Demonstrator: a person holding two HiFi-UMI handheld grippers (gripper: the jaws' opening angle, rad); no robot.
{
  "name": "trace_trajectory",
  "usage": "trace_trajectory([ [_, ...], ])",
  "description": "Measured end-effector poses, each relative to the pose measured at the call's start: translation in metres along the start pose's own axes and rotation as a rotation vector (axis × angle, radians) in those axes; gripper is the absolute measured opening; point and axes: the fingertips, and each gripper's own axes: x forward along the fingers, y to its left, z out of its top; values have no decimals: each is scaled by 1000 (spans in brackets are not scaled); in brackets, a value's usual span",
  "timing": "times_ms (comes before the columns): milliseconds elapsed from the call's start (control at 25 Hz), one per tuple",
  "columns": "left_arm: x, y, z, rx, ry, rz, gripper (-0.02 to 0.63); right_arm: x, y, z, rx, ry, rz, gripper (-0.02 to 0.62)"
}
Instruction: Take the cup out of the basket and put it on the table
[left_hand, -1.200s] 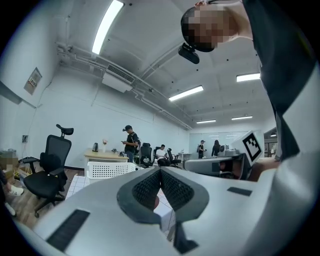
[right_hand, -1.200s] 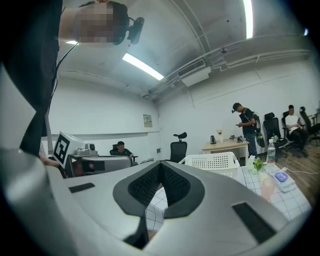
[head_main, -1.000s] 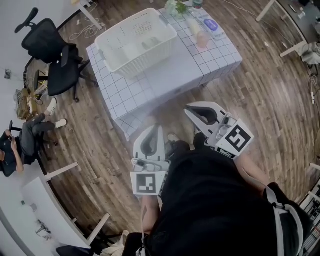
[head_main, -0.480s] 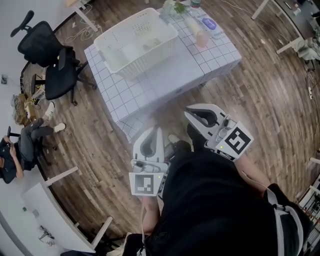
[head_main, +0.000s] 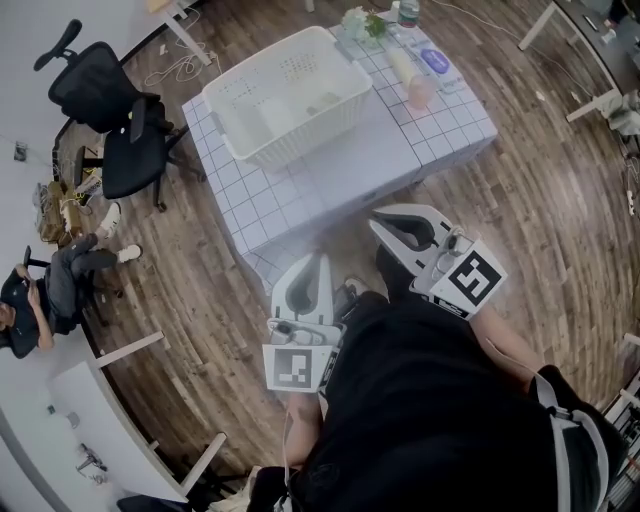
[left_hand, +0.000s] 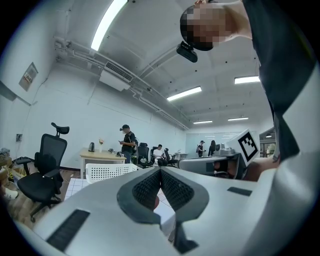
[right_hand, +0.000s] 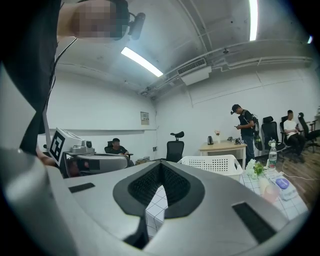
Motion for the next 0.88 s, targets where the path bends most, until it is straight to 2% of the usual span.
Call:
trace_trajectory([
  [200,22,6,7,-25,-2,25,9,12,-22,5,1,-6,16,14],
  [360,40,10,7,6,1,27,9,18,-41,8,10,-7,24,14],
  [880,106,16,13,4,10,59,9,33,-107,9,34,0,57,14],
])
